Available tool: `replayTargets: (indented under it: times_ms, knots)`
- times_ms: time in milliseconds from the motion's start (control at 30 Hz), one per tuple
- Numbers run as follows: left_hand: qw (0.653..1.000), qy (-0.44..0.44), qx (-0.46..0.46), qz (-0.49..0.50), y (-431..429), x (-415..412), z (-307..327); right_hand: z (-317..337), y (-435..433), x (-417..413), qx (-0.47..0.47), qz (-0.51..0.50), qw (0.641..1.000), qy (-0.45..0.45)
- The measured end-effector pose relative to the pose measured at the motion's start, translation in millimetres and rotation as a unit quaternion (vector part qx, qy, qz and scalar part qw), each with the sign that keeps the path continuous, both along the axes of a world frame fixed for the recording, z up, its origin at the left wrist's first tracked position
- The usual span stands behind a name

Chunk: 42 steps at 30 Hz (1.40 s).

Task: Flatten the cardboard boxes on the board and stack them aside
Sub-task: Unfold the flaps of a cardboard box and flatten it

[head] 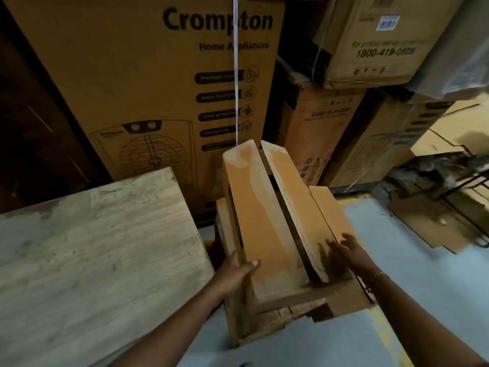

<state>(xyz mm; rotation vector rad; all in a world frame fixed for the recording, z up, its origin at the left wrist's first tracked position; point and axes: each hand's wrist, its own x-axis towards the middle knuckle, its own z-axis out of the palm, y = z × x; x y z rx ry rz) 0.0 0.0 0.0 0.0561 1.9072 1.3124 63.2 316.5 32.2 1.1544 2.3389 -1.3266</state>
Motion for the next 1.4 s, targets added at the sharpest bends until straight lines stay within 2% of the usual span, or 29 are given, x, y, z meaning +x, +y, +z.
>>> replayTargets:
  times_ms: [133, 267, 467, 600, 833, 1167, 1400]
  knots:
    - [0.997, -0.066, 0.018, 0.025, 19.6, 6.2, -9.0, -6.4, 1.8, 7.1, -0.108, 0.042, 0.993, -0.036]
    - [0.986, -0.114, 0.032, 0.118, 32.0, 11.5, -35.7, -18.9, 1.8, 13.9, -0.170, 0.037, 0.985, 0.010]
    - [0.954, -0.074, 0.117, 0.265, 31.3, 6.6, -5.4, 8.6, -21.0, -1.1, -0.196, 0.042, 0.971, 0.128]
    - [0.935, -0.024, 0.165, 0.312, -2.9, -3.2, 25.9, 30.7, -46.5, -23.6, -0.181, 0.103, 0.961, 0.181]
    - [0.905, 0.069, 0.170, 0.384, -143.2, 4.6, 58.1, 49.7, -178.0, -64.3, -0.192, 0.184, 0.931, 0.252]
    - [0.852, 0.104, 0.125, 0.498, -383.5, 67.2, 69.3, 36.9, -432.8, -72.1, -0.242, 0.286, 0.899, 0.228]
    - [0.840, 0.114, 0.100, 0.521, -504.7, 103.8, 52.8, 23.3, -562.7, -65.5, -0.237, 0.350, 0.882, 0.207]
